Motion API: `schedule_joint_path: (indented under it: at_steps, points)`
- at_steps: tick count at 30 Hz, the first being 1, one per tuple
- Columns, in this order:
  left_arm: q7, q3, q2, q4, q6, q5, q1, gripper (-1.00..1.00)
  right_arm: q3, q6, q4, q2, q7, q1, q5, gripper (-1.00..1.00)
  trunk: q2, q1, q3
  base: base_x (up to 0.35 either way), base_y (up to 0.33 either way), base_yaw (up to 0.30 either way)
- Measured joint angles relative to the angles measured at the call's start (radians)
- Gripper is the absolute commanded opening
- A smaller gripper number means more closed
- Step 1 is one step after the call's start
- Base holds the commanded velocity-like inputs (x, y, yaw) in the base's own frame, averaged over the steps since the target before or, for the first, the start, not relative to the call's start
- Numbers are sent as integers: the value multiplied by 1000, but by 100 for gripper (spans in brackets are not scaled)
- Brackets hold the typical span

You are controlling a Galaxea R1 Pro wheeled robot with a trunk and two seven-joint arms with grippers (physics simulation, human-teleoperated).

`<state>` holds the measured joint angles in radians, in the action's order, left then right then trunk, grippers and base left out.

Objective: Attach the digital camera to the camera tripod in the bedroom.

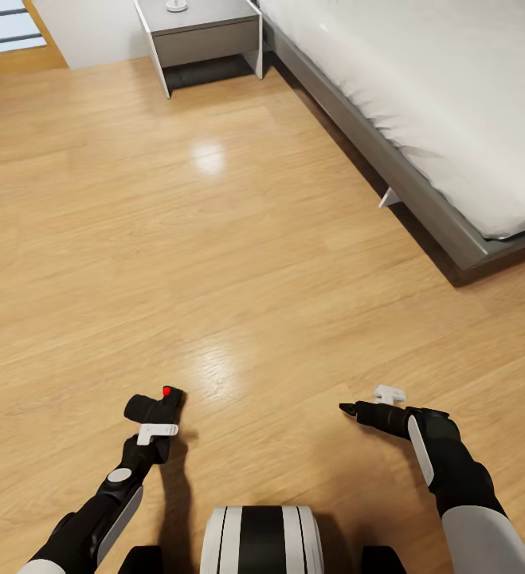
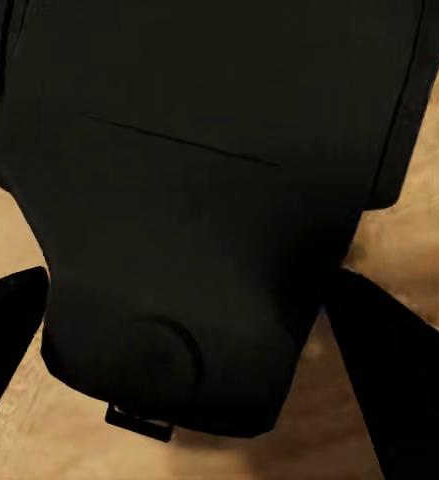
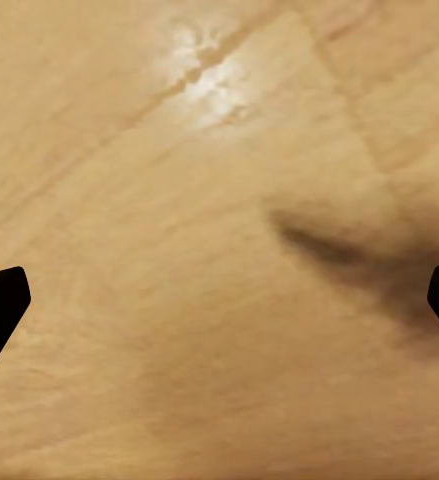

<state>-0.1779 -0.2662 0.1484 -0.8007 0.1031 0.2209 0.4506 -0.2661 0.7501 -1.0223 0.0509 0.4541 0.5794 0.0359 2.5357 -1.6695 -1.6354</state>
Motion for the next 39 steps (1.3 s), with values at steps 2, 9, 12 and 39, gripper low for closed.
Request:
schedule_joint_path:
  at_steps: [2,9,12,39]
  points:
    - [0,1,-1,-2,0,1,0,-100,0,0,0,0,0,0,0,100,0,0,0,0,0,0]
    - [0,1,-1,-4,-1,2,0,-100,0,0,0,0,0,0,0,100,0,0,0,0,0,0]
    - [0,1,-1,-6,-2,2,0,-100,0,0,0,0,0,0,0,100,0,0,0,0,0,0]
    - [-353,22,-313,-628,451,15,6,-100,2,2,0,0,7,0,8,100,0,0,0,0,0,0]
